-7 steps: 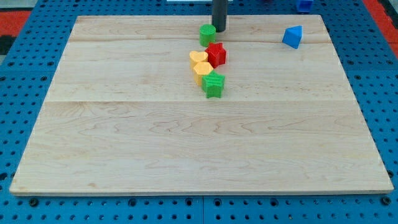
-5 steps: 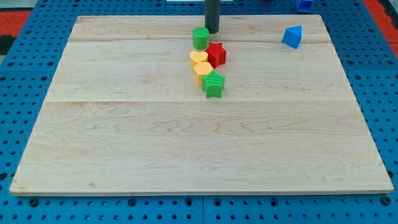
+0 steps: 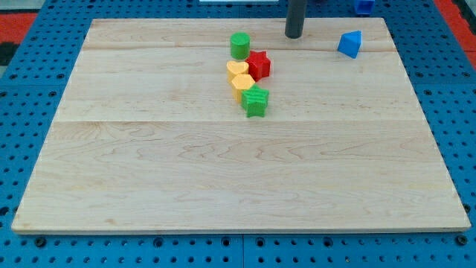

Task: Nudge blue triangle down and right a bit

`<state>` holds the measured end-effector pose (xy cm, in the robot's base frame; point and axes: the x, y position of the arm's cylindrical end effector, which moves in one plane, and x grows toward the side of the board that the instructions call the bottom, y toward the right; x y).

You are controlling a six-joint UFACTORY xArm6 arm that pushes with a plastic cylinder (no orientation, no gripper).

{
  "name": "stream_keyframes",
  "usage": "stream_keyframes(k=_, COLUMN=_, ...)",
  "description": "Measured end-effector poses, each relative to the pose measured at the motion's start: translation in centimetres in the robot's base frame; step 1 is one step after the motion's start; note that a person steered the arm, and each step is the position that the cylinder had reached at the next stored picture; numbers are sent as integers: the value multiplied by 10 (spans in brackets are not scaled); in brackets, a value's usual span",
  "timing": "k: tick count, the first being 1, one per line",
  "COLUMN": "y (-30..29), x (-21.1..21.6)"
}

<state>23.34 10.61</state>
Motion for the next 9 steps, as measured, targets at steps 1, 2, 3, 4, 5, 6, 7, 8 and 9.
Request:
stream_keyframes(k=1, y=12, x=0)
stream_keyframes(k=2, y=23, x=0)
stream_keyframes(k=3, y=35, x=0)
stream_keyframes(k=4, y=51, x=0)
stream_keyframes(k=5, y=65, x=0)
stream_keyframes(k=6, y=76, x=0)
stream_keyframes(k=7, y=78, x=0)
stream_keyframes(k=8, y=79, x=0)
stream_keyframes(k=9, y=86, x=2)
